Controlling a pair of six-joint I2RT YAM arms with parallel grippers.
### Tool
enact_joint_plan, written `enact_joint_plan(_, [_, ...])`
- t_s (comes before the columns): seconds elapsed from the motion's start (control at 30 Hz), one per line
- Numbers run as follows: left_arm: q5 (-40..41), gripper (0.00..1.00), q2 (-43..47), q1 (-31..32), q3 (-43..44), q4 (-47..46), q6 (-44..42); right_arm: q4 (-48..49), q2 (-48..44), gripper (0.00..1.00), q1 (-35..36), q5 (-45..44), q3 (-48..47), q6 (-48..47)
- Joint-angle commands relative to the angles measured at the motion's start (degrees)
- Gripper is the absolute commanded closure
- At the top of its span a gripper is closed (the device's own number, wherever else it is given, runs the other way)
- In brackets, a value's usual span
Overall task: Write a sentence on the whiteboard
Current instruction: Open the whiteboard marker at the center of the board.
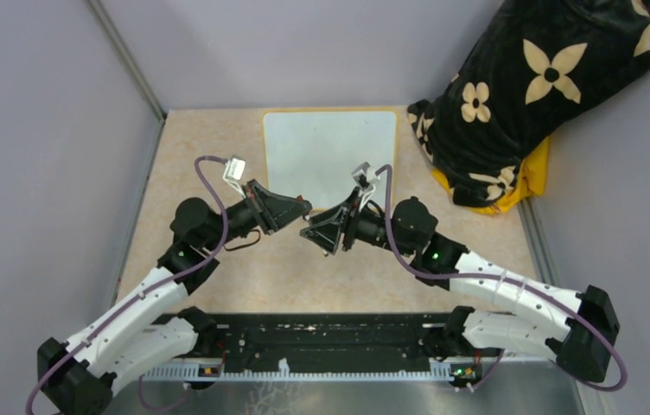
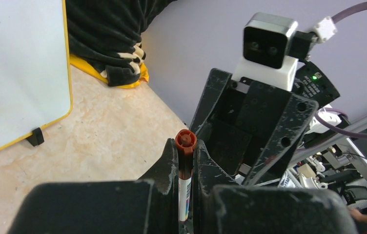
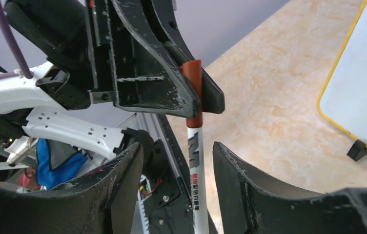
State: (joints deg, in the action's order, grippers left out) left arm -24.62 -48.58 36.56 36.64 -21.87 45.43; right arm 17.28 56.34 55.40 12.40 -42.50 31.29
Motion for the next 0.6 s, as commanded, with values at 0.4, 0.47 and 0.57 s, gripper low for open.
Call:
enact_joint_plan(0.4, [-1.9, 1.0, 2.4, 0.1, 0.4, -0.2, 0.3, 5.3, 1.3, 0.82, 0.5, 2.3, -0.7, 1.9])
enact_joint_plan(0.47, [-1.8, 1.0, 2.6, 0.1, 0.8, -0.3, 0.5, 5.4, 1.1, 0.98, 0.5, 2.2, -0.4, 1.8])
enact_joint_plan(0.57, [-0.9, 1.0, 2.9, 0.1, 1.5, -0.7, 1.0, 5.5, 0.5, 1.0, 0.5, 1.5, 0.4, 0.7])
